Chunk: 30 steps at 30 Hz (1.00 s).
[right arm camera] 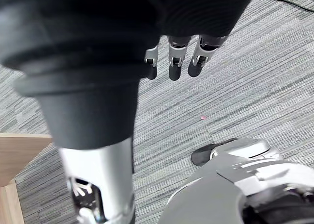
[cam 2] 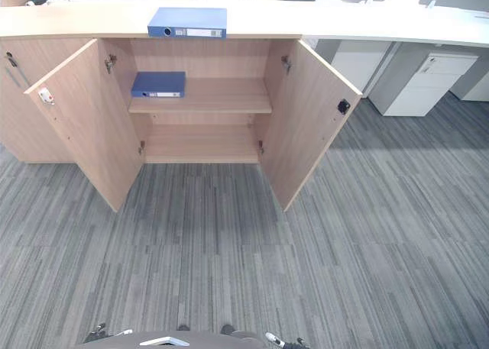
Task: Walk over to the cabinet, pick up the folder, carry it to the office cabinet, place the folder inside the office cabinet, then close the office cabinet door
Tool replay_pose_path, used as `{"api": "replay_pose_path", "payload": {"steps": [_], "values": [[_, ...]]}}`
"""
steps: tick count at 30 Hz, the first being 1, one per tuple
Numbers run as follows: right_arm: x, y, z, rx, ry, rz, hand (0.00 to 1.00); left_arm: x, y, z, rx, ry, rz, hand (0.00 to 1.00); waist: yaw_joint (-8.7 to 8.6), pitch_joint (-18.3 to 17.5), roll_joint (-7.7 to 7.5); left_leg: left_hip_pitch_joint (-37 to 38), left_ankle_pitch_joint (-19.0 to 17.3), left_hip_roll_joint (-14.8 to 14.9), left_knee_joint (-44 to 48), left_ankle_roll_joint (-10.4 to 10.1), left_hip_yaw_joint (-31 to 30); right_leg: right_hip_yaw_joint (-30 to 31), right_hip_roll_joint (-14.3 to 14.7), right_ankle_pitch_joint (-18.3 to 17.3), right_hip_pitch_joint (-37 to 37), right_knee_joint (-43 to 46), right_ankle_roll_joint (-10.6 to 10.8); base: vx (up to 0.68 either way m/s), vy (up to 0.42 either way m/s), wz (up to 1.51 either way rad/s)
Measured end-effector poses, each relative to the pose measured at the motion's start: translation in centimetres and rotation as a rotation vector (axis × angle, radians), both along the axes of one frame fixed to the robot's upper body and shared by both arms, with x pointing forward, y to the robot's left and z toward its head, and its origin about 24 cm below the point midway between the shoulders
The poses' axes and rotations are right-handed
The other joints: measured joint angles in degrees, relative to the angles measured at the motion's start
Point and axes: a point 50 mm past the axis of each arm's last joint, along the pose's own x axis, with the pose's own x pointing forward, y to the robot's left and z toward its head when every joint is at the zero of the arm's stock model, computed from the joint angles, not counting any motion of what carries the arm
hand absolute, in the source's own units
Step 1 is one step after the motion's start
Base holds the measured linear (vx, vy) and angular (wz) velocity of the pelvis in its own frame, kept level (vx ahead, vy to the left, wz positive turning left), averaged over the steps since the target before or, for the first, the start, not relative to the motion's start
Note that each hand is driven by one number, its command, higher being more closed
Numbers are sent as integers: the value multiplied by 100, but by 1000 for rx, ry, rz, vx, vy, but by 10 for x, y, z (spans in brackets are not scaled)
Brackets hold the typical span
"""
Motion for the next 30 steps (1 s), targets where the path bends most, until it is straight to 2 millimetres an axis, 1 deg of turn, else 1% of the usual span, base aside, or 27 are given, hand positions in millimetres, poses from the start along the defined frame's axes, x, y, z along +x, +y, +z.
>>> {"api": "replay_pose_path", "payload": {"steps": [1, 7, 11, 22, 27, 30], "values": [[1, 1, 0, 1, 0, -3, 0, 2, 0, 0, 0, -5, -3, 0, -13, 58, -7, 50, 6, -4, -32, -6, -5, -13, 2, 2, 62, -51, 4, 59, -2, 1], [22, 4, 3, -2, -45, 29, 0, 10, -1, 1, -2, -24, -8, 0, -28, 123, -30, 184, 18, -14, -173, -44, 5, -129, 0, 21, 196, -170, 55, 36, -1, 3], [28, 6, 4, -3, -58, 39, 0, 10, -2, 1, -6, -24, -7, 0, -30, 140, -28, 233, 27, -23, -206, -53, 4, -133, -7, 14, 241, -185, 72, -23, -3, 0], [31, 6, 4, -14, -57, 68, 0, 8, -3, 0, -7, -16, -5, 0, -27, 147, -24, 241, 95, -26, -263, -41, 41, -138, -7, 82, 266, -267, 54, -60, -15, -1], [32, 7, 4, -12, -56, 74, 0, 8, -2, 0, -4, -16, -6, 0, -17, 180, -55, 216, 94, -27, -266, -37, 80, -111, -6, 124, 264, -340, 54, -26, -11, -3], [35, 7, 5, -13, -62, 84, 0, 12, 0, 1, 0, -25, -8, 0, 22, 287, -88, 195, 73, -25, -263, -34, 126, -65, -2, 124, 239, -348, 56, -28, -12, -9]]}}
